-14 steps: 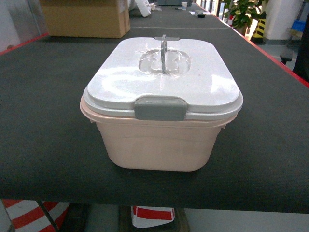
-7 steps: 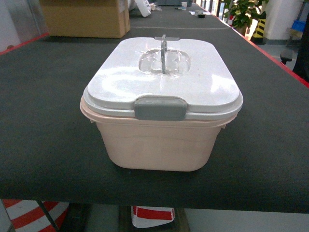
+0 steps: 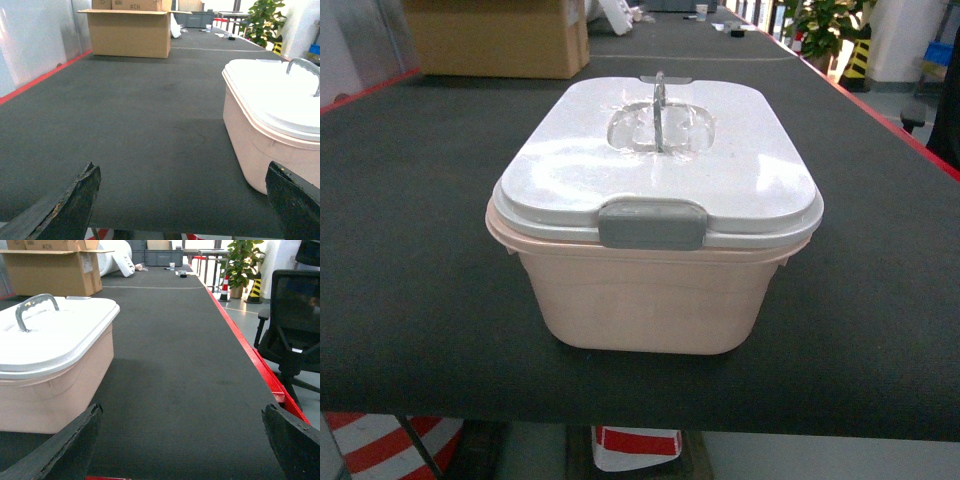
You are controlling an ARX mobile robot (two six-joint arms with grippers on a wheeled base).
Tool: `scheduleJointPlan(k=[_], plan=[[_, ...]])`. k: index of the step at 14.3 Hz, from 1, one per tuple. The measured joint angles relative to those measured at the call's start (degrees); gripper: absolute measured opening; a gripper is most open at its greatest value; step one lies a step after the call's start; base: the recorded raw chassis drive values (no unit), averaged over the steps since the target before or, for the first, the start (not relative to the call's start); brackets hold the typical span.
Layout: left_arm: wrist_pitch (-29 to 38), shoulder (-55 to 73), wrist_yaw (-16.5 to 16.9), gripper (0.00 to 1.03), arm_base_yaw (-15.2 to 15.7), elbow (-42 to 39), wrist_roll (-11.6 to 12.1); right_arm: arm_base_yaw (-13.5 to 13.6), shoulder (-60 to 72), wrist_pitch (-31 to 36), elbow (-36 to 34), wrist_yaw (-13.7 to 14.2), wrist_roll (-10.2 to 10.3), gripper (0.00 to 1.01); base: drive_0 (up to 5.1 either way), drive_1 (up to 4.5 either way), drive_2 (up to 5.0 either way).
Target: Pick capacitor and pack into box
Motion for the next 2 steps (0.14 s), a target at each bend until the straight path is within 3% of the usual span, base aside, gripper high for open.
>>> scheduleJointPlan(k=[2], plan=[[0.0, 0.0, 0.0, 0.98, 0.0, 0.0, 0.0, 0.0, 0.0, 0.0, 0.0, 0.0, 0.0, 0.98, 0.0, 0.0, 0.0]])
